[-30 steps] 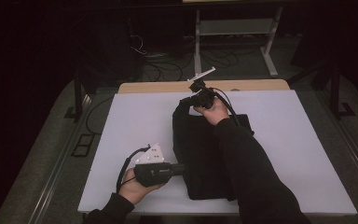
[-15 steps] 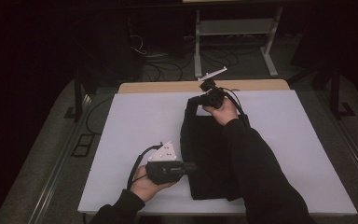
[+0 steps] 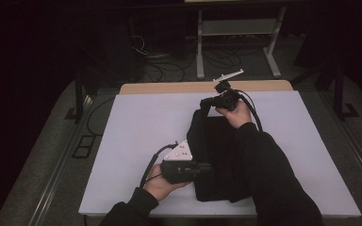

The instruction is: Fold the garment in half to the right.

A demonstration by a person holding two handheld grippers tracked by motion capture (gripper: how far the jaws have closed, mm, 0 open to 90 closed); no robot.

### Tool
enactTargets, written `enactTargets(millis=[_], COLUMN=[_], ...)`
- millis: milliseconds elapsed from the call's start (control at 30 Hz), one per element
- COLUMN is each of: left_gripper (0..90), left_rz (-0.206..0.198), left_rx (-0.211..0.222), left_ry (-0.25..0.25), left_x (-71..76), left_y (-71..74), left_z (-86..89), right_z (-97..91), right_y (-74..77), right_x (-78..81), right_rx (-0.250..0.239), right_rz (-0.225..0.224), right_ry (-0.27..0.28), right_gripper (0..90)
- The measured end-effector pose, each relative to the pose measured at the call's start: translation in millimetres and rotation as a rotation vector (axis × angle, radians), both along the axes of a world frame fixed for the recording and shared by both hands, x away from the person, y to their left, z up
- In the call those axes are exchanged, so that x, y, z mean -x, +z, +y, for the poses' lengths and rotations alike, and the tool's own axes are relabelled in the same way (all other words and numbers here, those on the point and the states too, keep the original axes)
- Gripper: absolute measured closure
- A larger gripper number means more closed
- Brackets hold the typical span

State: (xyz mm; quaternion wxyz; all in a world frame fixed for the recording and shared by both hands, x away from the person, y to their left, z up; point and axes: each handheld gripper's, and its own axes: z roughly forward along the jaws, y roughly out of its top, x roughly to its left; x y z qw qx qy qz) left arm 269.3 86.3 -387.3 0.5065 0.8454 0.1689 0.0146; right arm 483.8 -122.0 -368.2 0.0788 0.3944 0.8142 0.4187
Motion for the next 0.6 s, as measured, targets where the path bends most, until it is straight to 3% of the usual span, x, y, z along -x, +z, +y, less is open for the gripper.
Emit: enactTargets(millis=[267,400,600], left_gripper=[81.2,81.2,81.2], left_rz=[-0.002,0.012,0.026], left_rx=[-0.005,0.015,0.009], left_ry=[-0.020,-0.024,-0.042], left_x=[-3.4,-7.6,-10.2], left_y=[-0.6,-2.0,-6.5], left_z=[-14.4,-27.6,-38.9], right_z=[-17.6,-28.5,-42.4], right_y=[0.3,3.7,4.6], right_x=[1.7,4.4,6.5], right_rx=[-0.012,-0.021,-0.030], right_rz=[0.003,0.000,-0.002], right_ry=[-0.029,-0.045,-0.067], right_gripper=[86.6,86.6,86.6])
